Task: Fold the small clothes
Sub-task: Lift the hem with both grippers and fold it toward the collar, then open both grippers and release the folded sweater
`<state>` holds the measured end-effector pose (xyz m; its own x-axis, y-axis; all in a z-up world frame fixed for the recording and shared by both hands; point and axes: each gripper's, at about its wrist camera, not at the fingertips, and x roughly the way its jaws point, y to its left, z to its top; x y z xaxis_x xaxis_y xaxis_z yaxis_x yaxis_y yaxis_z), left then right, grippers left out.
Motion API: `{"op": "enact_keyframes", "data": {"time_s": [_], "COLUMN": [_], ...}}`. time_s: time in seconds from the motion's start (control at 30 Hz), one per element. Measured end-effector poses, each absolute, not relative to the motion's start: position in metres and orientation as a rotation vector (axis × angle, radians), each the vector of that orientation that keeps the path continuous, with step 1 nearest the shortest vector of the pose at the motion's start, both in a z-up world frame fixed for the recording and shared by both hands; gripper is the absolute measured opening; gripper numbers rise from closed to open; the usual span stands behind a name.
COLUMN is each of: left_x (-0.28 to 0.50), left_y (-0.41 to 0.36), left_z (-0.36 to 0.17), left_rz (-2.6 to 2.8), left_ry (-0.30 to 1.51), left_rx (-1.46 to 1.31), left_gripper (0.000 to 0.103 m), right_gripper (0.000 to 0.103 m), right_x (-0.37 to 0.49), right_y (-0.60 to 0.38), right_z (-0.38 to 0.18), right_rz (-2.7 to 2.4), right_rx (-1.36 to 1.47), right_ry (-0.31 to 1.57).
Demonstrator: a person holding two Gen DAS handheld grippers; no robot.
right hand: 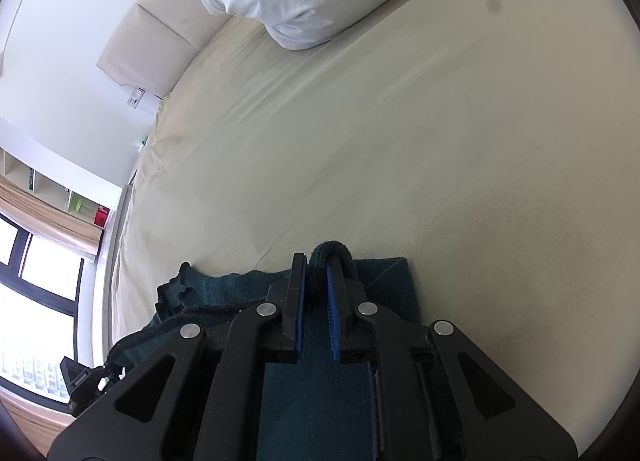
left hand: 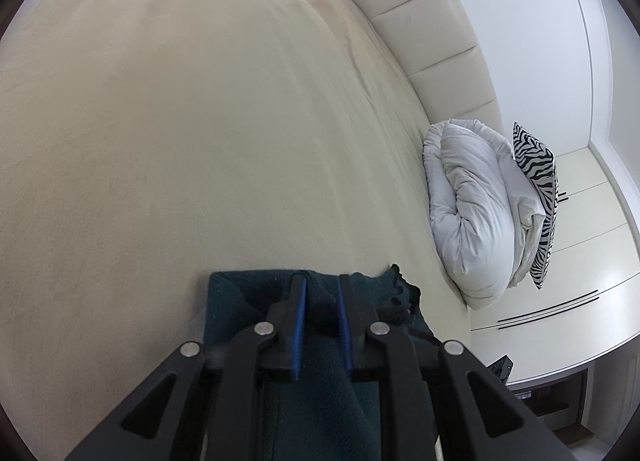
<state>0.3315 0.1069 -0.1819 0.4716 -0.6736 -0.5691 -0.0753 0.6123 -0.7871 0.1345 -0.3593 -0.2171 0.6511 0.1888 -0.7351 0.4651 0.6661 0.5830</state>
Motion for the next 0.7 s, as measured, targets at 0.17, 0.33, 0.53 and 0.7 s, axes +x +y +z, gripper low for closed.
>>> {"op": "enact_keyframes", "data": {"time_s": [0.17,0.33,0.53,0.7], "left_x": [0.319,0.291,0.252,0.211], "left_y": [0.107,0.111,0.113,0.109], "left_z": [-0.167,-0.155,-0.153,-0.154], "left_rz": [-0.457,-0.46,-0.446,-0.429], "left_ry": [1.002,0.987,0.985,0.972], "left_rx": [-0.802,-0.756,-0.67,-0.585], "left_gripper": [0.059,0.064,0.064,0.064], "right_gripper": [0.032,0.032,0.032,0.032], "right_x": [0.126,0.11,0.075,0.049], "right_y": [-0.374,-0.377,-0.358,-0.317], "right_z": [-0.223,-0.216,-0.202,-0.2], "right_rz": [-0.21,-0.213,-0.199,-0.148], "right_rx": [0.932,0.903,0.784,0.611], "right_ry": [0.817,0.806,0.831,0.88]}}
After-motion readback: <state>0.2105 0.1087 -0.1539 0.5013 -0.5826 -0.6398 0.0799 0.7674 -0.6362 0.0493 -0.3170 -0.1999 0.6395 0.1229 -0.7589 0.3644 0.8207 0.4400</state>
